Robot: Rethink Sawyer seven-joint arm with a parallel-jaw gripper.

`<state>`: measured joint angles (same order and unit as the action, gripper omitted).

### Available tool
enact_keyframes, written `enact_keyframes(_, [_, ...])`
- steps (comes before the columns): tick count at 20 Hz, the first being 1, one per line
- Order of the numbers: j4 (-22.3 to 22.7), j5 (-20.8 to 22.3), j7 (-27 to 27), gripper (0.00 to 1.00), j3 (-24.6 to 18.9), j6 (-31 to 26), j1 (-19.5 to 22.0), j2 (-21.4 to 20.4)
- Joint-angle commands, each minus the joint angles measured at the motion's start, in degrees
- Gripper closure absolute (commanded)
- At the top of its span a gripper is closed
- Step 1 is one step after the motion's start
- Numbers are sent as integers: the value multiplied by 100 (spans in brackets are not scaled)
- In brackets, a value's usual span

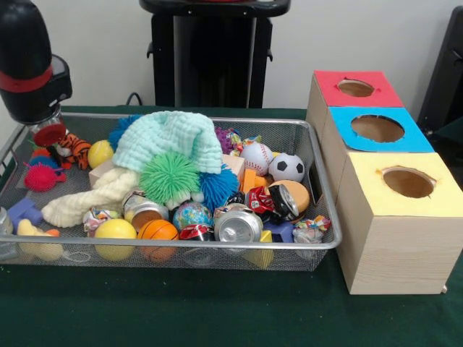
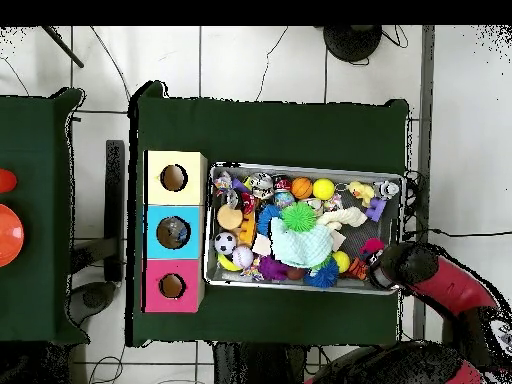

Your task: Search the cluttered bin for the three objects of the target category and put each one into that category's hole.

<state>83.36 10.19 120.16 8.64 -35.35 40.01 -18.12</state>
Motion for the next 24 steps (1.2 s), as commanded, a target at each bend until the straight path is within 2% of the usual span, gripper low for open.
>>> enact_keyframes(1, [1003, 1590, -2417, 0, -1495, 1675, 1249, -532])
enact_keyframes(4, [1105, 1698, -2308, 0, -1674, 1342, 1426, -666])
enact_keyframes(6, [1307, 1642, -2272, 0, -1827, 756, 1492, -1057])
enact_keyframes(9, [1898, 1509, -2156, 0, -2024, 78, 1552, -1832])
enact_keyframes(11, [2202, 1402, -2057, 0, -2147, -242, 1571, -2193])
enact_keyframes(15, [2659, 1141, -1795, 0, -2419, -521, 1668, -2587])
enact_keyframes(17, [2896, 1057, -1493, 0, -2553, -259, 1714, -2626])
enact_keyframes(20, [3113, 1015, -808, 0, -2650, 523, 1674, -2483])
enact_keyframes(24, [3075, 1053, -135, 0, -2559, 1187, 1330, -2256])
